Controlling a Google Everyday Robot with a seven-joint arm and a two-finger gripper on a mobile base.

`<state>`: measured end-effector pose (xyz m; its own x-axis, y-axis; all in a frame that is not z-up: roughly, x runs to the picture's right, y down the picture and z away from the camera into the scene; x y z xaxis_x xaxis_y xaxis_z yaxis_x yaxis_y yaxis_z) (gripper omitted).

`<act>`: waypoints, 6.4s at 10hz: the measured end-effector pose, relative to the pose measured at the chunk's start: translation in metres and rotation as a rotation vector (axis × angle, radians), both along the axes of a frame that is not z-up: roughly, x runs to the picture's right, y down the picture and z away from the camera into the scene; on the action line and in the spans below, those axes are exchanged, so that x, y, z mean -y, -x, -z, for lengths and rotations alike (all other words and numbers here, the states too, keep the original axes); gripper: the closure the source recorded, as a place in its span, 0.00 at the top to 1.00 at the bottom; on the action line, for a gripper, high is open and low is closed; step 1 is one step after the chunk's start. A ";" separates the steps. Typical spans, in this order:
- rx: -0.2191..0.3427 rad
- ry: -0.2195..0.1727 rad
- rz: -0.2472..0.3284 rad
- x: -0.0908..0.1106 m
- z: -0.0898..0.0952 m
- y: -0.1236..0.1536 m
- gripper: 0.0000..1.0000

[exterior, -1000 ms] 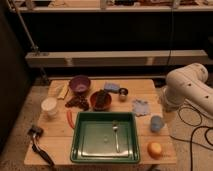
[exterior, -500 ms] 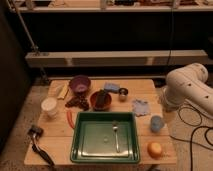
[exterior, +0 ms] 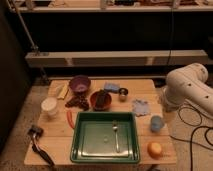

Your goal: Wipe purple bowl with sponge

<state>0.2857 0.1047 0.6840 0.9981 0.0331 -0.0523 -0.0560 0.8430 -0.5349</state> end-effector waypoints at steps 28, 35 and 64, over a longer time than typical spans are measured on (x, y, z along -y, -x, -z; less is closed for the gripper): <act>0.400 -0.091 -0.106 0.172 -0.144 0.202 0.65; 0.386 -0.128 -0.074 0.161 -0.194 0.226 0.65; 0.244 -0.036 -0.143 0.129 -0.307 0.229 0.65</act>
